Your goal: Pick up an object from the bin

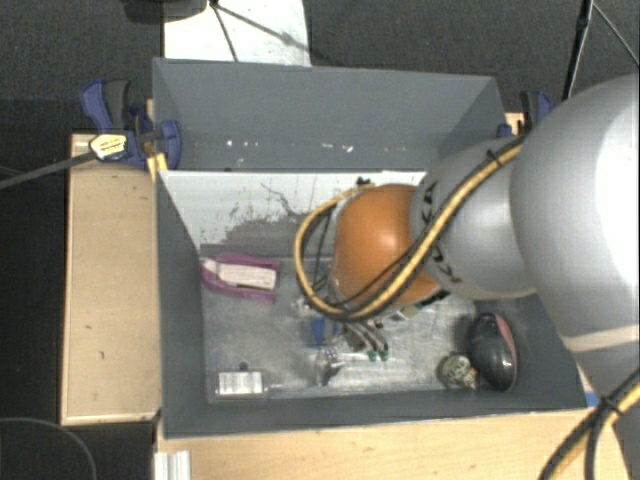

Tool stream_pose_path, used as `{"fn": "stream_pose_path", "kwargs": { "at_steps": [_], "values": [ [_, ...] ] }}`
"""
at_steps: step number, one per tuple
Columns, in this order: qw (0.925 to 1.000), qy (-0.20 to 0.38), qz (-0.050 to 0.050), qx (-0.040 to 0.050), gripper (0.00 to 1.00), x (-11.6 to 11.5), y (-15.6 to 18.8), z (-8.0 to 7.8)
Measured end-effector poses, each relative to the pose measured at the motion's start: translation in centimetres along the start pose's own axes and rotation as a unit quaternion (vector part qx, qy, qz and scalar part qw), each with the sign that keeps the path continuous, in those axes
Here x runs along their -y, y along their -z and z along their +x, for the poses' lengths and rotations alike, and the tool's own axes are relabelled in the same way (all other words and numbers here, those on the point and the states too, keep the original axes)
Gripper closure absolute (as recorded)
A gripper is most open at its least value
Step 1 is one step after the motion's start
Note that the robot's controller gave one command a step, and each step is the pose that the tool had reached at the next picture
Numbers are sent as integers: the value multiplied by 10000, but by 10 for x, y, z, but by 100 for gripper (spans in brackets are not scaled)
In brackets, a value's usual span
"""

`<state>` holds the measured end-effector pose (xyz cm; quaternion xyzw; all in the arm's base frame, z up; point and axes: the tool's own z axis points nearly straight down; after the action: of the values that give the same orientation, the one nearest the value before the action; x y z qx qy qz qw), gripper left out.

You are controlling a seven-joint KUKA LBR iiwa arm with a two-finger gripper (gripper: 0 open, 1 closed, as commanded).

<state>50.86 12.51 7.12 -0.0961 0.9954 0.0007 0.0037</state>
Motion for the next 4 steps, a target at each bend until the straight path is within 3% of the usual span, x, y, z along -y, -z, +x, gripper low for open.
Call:
{"fn": "stream_pose_path", "kwargs": {
  "at_steps": [1, 2, 3, 4],
  "values": [
    [9996, 296, -10, 28, 0, 41, 2, -7],
    [9937, -1123, 3, 3, 0, 18, 30, 2],
    [9899, -1416, -2, -12, 0, 26, 1, -9],
    [9915, -1298, 11, 0, 0, 19, 2, -6]
  ]
}}
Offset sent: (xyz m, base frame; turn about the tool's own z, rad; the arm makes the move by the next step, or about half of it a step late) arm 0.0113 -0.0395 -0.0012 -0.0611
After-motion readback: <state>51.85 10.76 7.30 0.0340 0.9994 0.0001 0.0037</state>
